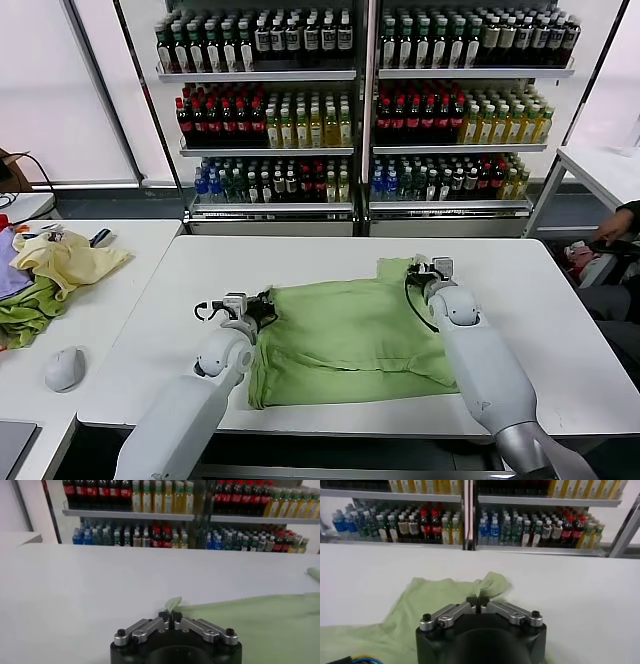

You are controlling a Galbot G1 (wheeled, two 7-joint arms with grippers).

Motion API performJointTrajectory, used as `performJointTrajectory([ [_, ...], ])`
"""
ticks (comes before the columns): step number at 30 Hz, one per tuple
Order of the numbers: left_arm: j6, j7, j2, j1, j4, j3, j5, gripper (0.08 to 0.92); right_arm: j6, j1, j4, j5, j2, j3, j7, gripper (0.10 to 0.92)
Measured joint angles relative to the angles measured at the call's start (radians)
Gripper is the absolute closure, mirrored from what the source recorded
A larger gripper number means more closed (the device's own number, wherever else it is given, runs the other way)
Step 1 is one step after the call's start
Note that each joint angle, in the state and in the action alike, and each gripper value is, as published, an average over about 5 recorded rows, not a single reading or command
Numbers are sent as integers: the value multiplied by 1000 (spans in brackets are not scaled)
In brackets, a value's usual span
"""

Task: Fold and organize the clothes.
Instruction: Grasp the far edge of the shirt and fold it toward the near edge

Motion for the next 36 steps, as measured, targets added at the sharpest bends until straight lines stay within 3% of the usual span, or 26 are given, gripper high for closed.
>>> performJointTrajectory([
  [23, -26, 3, 121, 221, -379, -52, -43, 903, 2, -396, 558, 72, -162, 205, 8, 909],
  [36, 3, 22, 153, 315, -436, -46, -13, 903, -5, -594, 679, 41, -152, 297, 31, 909],
])
